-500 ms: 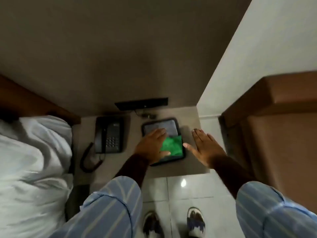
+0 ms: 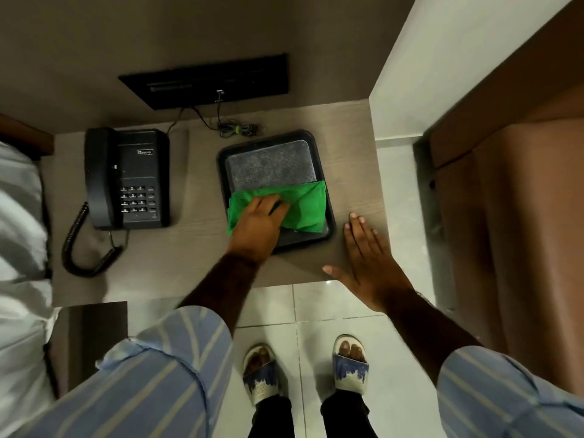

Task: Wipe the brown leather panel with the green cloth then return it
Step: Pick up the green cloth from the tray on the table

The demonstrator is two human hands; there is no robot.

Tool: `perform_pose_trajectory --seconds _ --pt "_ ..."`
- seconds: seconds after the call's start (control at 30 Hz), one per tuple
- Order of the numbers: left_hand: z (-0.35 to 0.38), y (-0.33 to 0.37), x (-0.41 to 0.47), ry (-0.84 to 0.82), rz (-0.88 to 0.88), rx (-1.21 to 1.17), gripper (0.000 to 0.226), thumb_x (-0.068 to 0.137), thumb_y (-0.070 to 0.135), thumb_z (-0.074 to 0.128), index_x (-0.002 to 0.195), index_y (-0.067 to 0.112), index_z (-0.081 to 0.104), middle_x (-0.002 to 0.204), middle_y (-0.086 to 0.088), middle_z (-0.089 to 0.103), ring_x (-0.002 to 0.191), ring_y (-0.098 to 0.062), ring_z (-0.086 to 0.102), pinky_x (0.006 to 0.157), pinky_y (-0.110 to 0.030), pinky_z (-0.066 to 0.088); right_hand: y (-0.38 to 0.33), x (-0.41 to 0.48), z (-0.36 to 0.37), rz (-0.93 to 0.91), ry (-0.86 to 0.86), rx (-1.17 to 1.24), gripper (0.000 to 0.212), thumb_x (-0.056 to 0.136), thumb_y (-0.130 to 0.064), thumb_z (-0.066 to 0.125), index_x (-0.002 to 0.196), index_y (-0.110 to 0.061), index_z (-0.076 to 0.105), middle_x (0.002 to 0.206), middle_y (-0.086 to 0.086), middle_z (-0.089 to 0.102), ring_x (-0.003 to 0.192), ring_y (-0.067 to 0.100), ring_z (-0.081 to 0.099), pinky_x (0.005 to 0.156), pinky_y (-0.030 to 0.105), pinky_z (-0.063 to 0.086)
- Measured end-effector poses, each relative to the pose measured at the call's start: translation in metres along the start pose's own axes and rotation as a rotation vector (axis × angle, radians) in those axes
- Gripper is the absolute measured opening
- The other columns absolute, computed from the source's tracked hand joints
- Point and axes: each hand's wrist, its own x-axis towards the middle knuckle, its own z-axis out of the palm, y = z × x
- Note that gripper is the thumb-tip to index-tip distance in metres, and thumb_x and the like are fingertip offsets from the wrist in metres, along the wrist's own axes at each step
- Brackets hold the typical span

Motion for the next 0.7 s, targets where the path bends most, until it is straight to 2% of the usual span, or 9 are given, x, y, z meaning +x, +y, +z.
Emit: perform_pose_trajectory --seconds 0.1,0.17,0.23,0.3,0.47,0.7 --pt "-0.02 0.008 0.011 -0.057 -0.058 -0.083 0.046 0.083 0.007 0.07 0.128 0.003 0.066 0.127 -0.023 0.066 0.115 -0.046 0.061 0.096 -0.051 0.052 0.002 -0.001 -0.011 -0.015 -0.02 0.018 0.103 0.102 -0.077 0.013 0.173 -0.004 -0.003 0.182 0.012 -0.015 0.171 0.026 -0.012 0.14 0.042 -0.003" --pt "-0.036 0.014 0.012 -0.06 -0.125 -0.105 0.046 0.086 0.01 0.067 0.131 0.005 0.063 0.13 -0.021 0.064 0.119 -0.043 0.058 0.098 -0.05 0.05 0.002 -0.004 -0.027 -0.026 -0.032 0.049 0.09 0.111 -0.061 0.032 0.173 -0.003 0.005 0.183 0.014 -0.002 0.171 0.028 0.0 0.14 0.043 0.007" --pt "-0.058 0.024 0.003 -0.012 -0.179 -0.147 0.044 0.087 0.011 0.067 0.13 0.005 0.062 0.126 -0.02 0.064 0.116 -0.041 0.059 0.097 -0.049 0.051 0.003 -0.014 -0.048 -0.008 0.022 0.089 0.083 0.113 -0.054 0.04 0.173 -0.003 0.014 0.182 0.016 0.011 0.17 0.032 0.013 0.139 0.044 0.017" --pt "-0.082 0.04 -0.014 0.043 -0.211 -0.184 0.041 0.089 0.014 0.067 0.129 0.005 0.062 0.124 -0.018 0.064 0.112 -0.038 0.061 0.096 -0.049 0.053 0.004 -0.033 -0.069 0.007 0.047 0.108 0.082 0.112 -0.055 0.04 0.173 -0.005 0.015 0.182 0.015 0.013 0.169 0.031 0.015 0.139 0.044 0.017" --pt "-0.132 0.092 -0.069 0.079 -0.328 -0.277 0.035 0.095 0.024 0.062 0.127 0.008 0.059 0.123 -0.015 0.064 0.11 -0.031 0.064 0.099 -0.043 0.055 0.003 -0.091 -0.108 -0.028 0.037 0.09 0.087 0.111 -0.062 0.033 0.174 -0.009 0.005 0.184 0.01 0.001 0.171 0.024 -0.001 0.14 0.042 0.003" --pt "-0.149 0.17 -0.138 0.079 -0.35 -0.376 0.033 0.099 0.025 0.058 0.127 0.007 0.059 0.121 -0.018 0.067 0.11 -0.034 0.066 0.099 -0.047 0.055 0.019 -0.187 -0.101 0.012 0.101 0.021 0.086 0.112 -0.063 0.025 0.174 -0.009 0.0 0.184 0.008 -0.008 0.171 0.022 -0.008 0.14 0.042 0.001"
